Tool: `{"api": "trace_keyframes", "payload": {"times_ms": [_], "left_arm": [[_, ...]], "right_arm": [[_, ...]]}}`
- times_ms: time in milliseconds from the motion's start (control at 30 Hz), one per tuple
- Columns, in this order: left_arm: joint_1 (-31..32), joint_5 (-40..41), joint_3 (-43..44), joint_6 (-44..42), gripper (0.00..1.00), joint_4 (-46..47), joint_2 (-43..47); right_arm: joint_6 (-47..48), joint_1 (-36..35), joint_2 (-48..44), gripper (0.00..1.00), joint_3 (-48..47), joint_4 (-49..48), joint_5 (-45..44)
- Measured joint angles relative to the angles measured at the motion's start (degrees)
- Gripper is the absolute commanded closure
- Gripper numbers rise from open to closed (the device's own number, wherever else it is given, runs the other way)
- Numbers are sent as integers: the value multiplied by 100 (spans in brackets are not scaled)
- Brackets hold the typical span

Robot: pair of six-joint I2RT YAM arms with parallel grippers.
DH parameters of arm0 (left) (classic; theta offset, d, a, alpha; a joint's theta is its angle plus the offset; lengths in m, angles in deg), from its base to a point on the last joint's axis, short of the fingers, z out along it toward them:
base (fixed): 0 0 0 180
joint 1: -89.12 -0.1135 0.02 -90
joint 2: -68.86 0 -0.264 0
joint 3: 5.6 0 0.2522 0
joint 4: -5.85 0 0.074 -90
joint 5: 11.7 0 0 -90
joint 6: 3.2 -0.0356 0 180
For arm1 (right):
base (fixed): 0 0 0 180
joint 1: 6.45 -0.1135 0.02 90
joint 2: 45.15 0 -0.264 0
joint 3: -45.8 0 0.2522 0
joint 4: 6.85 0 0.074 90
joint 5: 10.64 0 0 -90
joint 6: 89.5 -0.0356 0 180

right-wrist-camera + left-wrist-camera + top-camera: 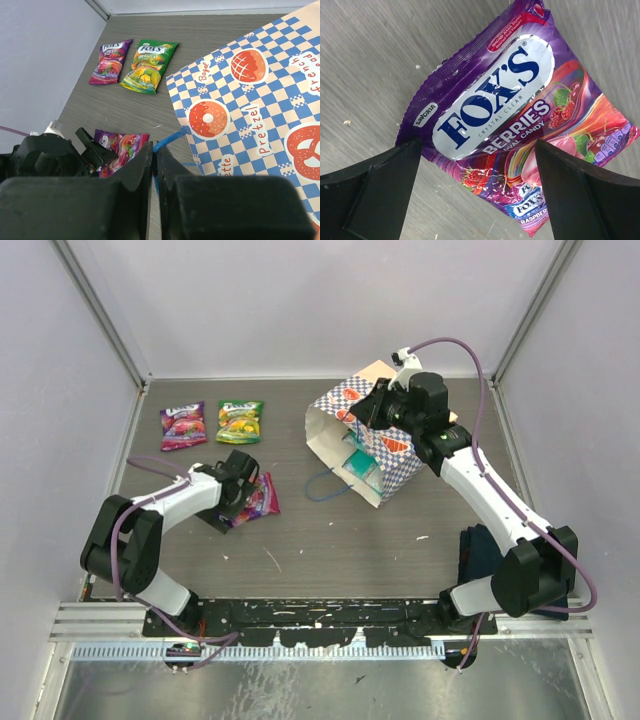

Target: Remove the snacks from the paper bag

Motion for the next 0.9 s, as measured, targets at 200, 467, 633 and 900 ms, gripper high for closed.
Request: {"api": "trace_keyframes", "payload": {"times_ms": [200,467,633,900], "left_arm": [[-463,195,175,-358,2,170,-219],[-828,299,555,-3718,2,1001,-511],[-879,-564,850,-5810,2,1237,-667],[-874,-970,1209,-6811,2,1134,-396]], "right_arm": [[2,0,0,87,0,0,2],[2,0,0,87,13,-11,0],[-2,0,0,87,103,-96,0],[-7,0,4,87,136,-221,15]]}}
